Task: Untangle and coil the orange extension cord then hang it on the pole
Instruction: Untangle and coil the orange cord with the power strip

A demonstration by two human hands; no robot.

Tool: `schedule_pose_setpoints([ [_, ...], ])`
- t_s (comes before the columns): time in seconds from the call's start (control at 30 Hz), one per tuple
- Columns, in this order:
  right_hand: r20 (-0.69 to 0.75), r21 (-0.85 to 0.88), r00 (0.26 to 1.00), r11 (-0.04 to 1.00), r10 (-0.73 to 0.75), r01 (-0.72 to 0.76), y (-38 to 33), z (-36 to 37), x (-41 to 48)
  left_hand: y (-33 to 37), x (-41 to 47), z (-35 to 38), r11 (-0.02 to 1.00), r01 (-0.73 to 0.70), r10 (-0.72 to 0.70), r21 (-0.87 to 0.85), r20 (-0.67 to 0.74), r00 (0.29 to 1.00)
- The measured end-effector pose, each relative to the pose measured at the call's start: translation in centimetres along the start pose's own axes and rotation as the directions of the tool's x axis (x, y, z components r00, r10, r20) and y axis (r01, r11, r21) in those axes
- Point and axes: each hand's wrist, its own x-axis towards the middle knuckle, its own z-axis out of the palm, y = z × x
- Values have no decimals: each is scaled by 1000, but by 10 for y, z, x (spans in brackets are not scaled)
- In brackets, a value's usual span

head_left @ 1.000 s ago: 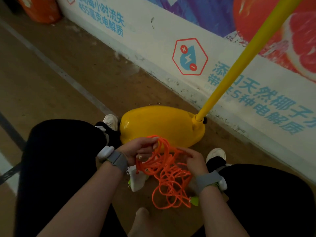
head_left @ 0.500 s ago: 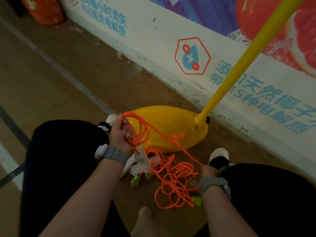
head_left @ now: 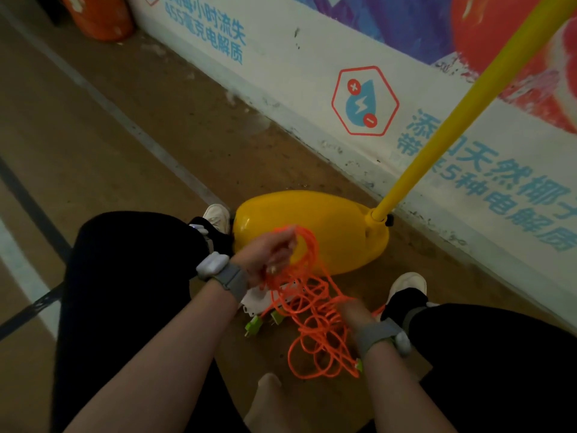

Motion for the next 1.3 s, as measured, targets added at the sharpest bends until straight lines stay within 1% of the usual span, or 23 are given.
schedule_pose_setpoints([
  [0.03, -15, 79, 996, 993, -91, 92, -1, 10, 6, -3, -3, 6, 995, 62, -69, 81, 94, 993],
  [0.07, -87, -2, 972, 976, -217, 217, -16, 13, -3, -7, -5, 10, 984, 112, -136, 139, 179, 974],
  [0.1, -97, -82, 927, 931, -363, 356, -28, 11, -14, -10, -7, 12, 971, 154, -197, 182, 250, 948],
  [0.13, -91, -69, 879, 883, -469, 464, -40, 7, -25, -12, -8, 11, 958, 192, -251, 212, 306, 918],
  [0.17, 1, 1, 853, 853, -521, 521, -52, 3, -39, -13, -8, 9, 947, 225, -297, 230, 355, 887],
  [0.2, 100, 46, 820, 826, -564, 562, -58, 1, -47, -12, -9, 7, 939, 251, -330, 236, 400, 855],
  [0.27, 226, 134, 794, 825, -564, 549, -61, -3, -49, -9, -9, 6, 938, 266, -342, 223, 471, 813],
  [0.33, 224, 124, 832, 861, -508, 493, -50, -1, -39, -7, -9, 8, 965, 225, -260, 131, 471, 843],
  [0.37, 199, 83, 847, 869, -494, 487, -45, 0, -36, -5, -9, 11, 979, 196, -202, 59, 422, 884],
  [0.43, 159, 15, 877, 889, -453, 457, -37, 6, -29, -3, -7, 13, 992, 108, -88, -69, 240, 967],
  [0.5, 182, -2, 891, 906, -415, 422, -34, 9, -25, -2, -2, 9, 993, -22, 27, -117, 40, 999],
  [0.57, 219, -35, 890, 908, -401, 417, -29, 12, -19, -7, 3, 3, 985, -114, 103, -133, -90, 991],
  [0.7, 254, -112, 903, 916, -347, 384, -12, 9, -10, -11, 3, -3, 946, -204, 154, -253, -205, 967],
  [0.77, 315, -215, 911, 916, -264, 340, -4, 14, -6, -5, 3, -10, 870, -296, 202, -394, -262, 944],
  [0.83, 374, -329, 917, 905, -138, 270, 2, 19, -4, 3, 5, -19, 792, -389, 240, -471, -345, 907],
  [0.9, 355, -321, 932, 928, -67, 189, 4, 25, -4, 7, 6, -26, 762, -447, 248, -469, -426, 870],
  [1.0, 331, -301, 943, 943, -36, 142, -5, 20, -11, 4, 8, -30, 767, -482, 253, -423, -491, 833],
  [1.03, 289, -289, 955, 945, -63, 150, -8, 18, -14, 3, 8, -31, 775, -487, 253, -402, -508, 823],
  [1.1, 140, -284, 989, 956, -40, 79, -9, 10, -20, 3, 9, -34, 786, -496, 262, -368, -528, 808],
  [1.13, -26, -303, 999, 953, -34, 24, -6, 5, -18, 5, 8, -35, 778, -507, 269, -371, -533, 802],
  [1.17, -195, -368, 980, 929, -38, -37, -5, -2, -18, 10, 5, -37, 754, -525, 271, -394, -542, 795],
  [1.23, -394, -432, 919, 889, -32, -154, -2, -13, -22, 22, 0, -41, 679, -581, 266, -448, -588, 764],
  [1.3, -479, -283, 877, 941, 30, -186, -2, -11, -28, 33, -3, -45, 645, -619, 242, -448, -649, 722],
])
